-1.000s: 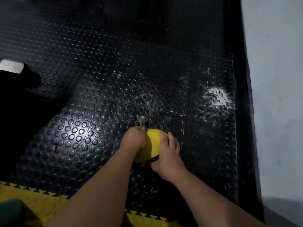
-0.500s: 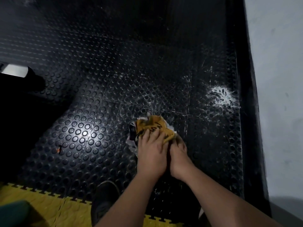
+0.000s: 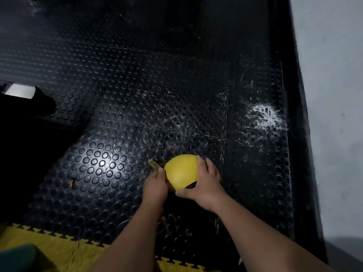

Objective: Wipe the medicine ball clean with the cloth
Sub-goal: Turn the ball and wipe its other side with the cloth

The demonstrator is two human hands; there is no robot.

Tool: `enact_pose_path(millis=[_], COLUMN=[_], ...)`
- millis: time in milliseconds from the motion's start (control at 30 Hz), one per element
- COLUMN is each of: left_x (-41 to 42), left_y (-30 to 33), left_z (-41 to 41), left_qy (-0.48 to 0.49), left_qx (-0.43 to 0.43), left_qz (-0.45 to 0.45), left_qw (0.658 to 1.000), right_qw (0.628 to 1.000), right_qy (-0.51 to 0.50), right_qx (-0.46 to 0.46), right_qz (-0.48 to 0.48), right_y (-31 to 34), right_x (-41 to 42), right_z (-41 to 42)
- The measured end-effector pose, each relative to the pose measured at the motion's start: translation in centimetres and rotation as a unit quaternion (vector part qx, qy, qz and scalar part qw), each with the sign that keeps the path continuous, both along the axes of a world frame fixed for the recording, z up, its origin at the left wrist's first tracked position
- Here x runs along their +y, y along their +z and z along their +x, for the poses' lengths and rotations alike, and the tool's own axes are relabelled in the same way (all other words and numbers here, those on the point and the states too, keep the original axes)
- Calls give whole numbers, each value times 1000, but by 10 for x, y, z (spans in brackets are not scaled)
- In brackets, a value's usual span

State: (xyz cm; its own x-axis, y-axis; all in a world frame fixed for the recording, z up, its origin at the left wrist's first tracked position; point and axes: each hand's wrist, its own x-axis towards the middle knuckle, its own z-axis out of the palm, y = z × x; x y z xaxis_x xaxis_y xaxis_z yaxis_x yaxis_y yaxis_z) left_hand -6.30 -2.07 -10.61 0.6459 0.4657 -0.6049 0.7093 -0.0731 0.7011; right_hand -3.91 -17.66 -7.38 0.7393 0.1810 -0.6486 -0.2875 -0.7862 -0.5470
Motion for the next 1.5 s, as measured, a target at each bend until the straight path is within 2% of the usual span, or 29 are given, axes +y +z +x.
enact_pose_path(millis=[33,133,200,233,300,367,433,500,567,633,733,800,867,900,933,967,1000,1067,1100,1133,1167,1233,1300,1367,1433,1467,1500], left_x=[-4,-43,-45,-36,-15,-9,-15,-24,-25,-22,-13,-7,-12,-18,-24,-26,-24,-11,-9,-15,-25,-54,-66,-53,-34,-29,-30], left_y=[5,23,14,7,2,4,4,1,3,10,16,14,16,18,19,11,5,-10,-10,-6,0,20,19,5,0,2,7], left_z=[-3,-25,-29,-24,-7,7,9,7,8,12,14,13,7,3,-1,-6,-9,-7,-8,-11,-16,-31,-44,-35,-13,-4,0], left_qy=[-16,-159,-176,-151,-22,55,39,42,50,39,-20,-103,-262,-319,-332,-318,-258,-76,-24,-33,-84,-209,-252,-190,-50,-13,-19], left_qx=[-5,-122,-132,-122,-73,-10,-16,-37,-44,-73,-136,-138,-131,-138,-152,-165,-160,-96,-56,-37,-53,-146,-174,-155,-92,-63,-56], left_qz=[24,128,123,107,2,-78,-103,-142,-144,-105,-87,-58,65,120,131,127,90,10,11,51,111,207,209,165,79,66,81], left_qw=[1000,971,968,975,997,995,994,988,987,991,987,983,954,930,922,925,949,992,998,997,989,944,929,955,991,996,995], right_qw=[1000,999,999,999,1000,998,987,961,946,941,936,919,888,872,858,849,847,851,855,857,857,847,843,845,870,879,883], right_qy=[-3,-34,-39,-32,-20,-45,-127,-231,-270,-283,-309,-346,-395,-418,-437,-448,-447,-440,-438,-438,-439,-457,-459,-455,-430,-423,-423], right_qx=[-1,15,22,20,19,34,61,104,115,100,51,78,131,148,159,164,168,170,164,157,150,136,134,130,109,101,94], right_qz=[0,2,8,11,12,31,77,111,137,155,161,170,197,207,218,229,234,229,226,220,222,234,244,251,216,195,180], right_y=[-1,-5,-7,-6,-4,-4,-7,-9,-14,-14,-17,-20,-21,-23,-24,-26,-25,-23,-23,-23,-24,-31,-39,-36,-30,-26,-25], right_x=[1,-5,-8,-6,-2,-4,-13,-22,-21,-16,-17,-17,-14,-13,-13,-13,-12,-11,-9,-7,-5,-5,-7,-4,4,9,12], right_z=[2,17,19,16,14,18,28,32,28,19,10,4,-5,-8,-9,-9,-8,-6,-4,-2,0,3,4,-1,-5,-7,-7])
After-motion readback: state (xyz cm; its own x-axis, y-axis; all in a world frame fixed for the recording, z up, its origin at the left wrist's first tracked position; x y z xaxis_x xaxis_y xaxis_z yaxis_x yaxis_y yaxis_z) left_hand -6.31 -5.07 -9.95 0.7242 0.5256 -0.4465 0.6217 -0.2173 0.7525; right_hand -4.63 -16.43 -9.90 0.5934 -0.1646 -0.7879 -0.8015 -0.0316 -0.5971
